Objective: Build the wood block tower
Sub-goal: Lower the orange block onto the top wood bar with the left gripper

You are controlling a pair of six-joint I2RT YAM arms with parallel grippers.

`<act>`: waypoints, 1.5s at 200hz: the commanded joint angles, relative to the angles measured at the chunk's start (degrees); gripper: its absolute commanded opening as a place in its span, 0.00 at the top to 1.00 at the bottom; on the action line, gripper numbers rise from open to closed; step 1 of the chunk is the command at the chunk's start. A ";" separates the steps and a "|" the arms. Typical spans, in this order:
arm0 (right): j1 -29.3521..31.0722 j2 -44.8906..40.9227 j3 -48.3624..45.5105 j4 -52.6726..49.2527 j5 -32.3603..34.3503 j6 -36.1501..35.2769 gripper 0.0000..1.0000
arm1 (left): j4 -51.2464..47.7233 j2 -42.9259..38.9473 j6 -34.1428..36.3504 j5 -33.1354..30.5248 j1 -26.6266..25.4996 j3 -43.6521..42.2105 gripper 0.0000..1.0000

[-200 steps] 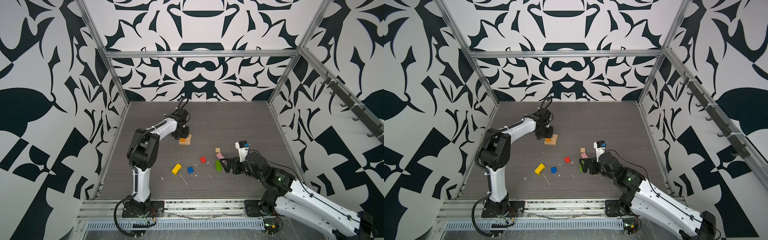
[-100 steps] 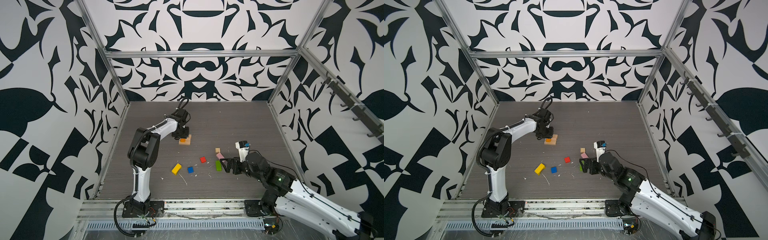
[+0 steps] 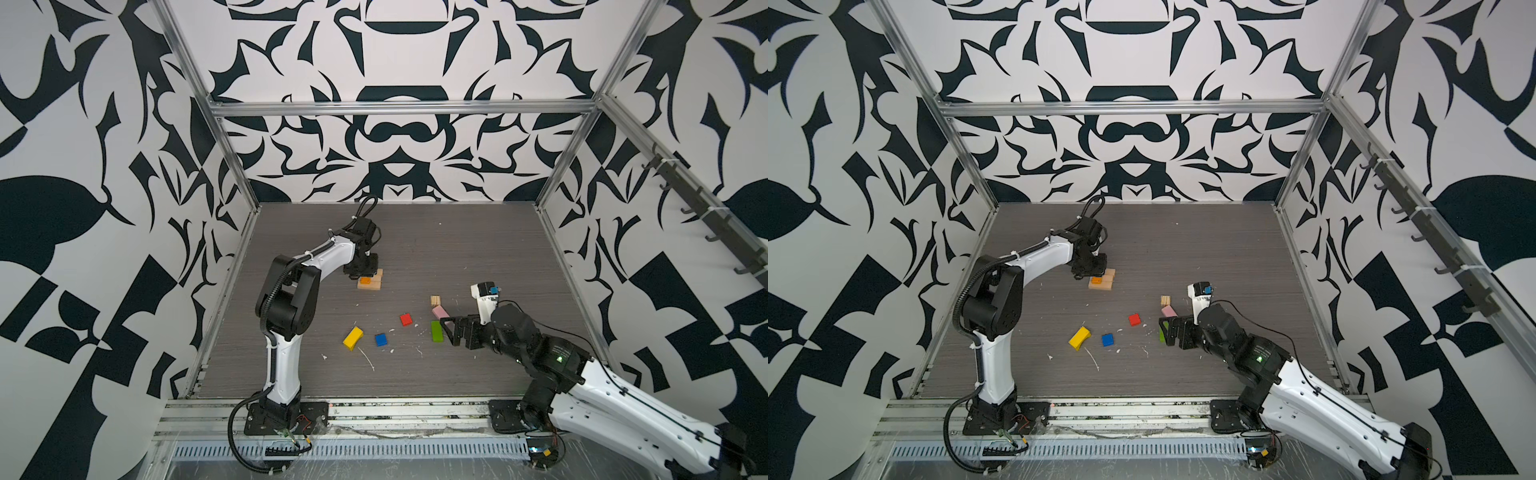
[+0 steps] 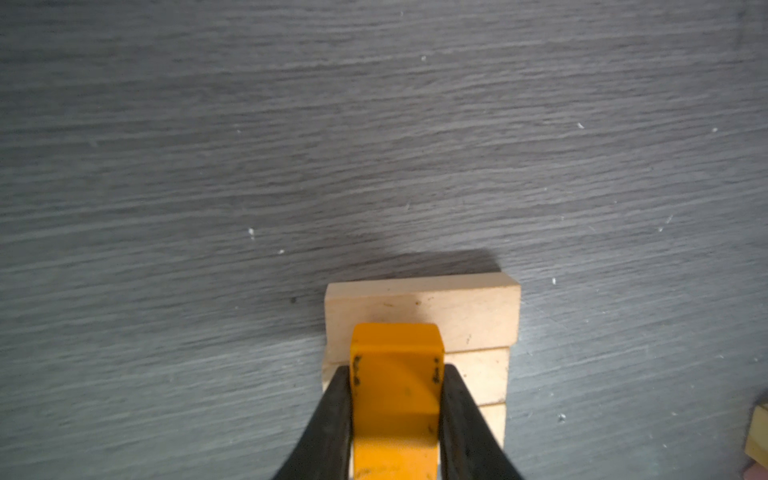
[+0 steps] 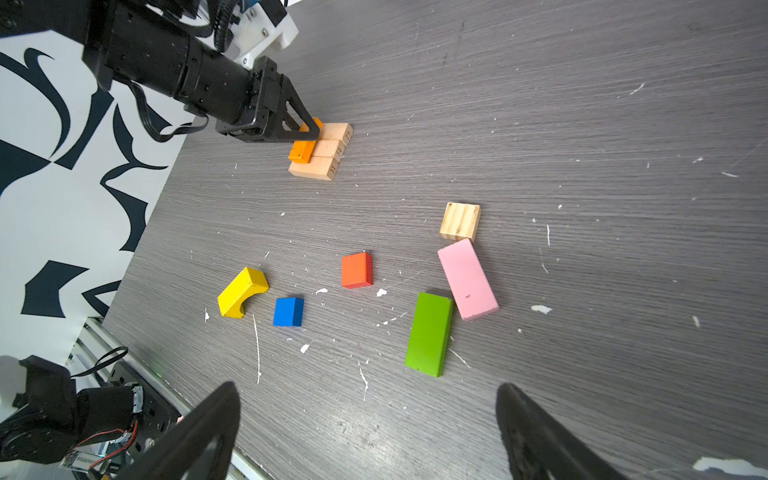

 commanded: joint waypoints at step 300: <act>0.18 -0.75 0.16 0.44 1.29 0.19 0.01 | -0.35 0.53 -0.95 0.71 0.28 -1.57 0.58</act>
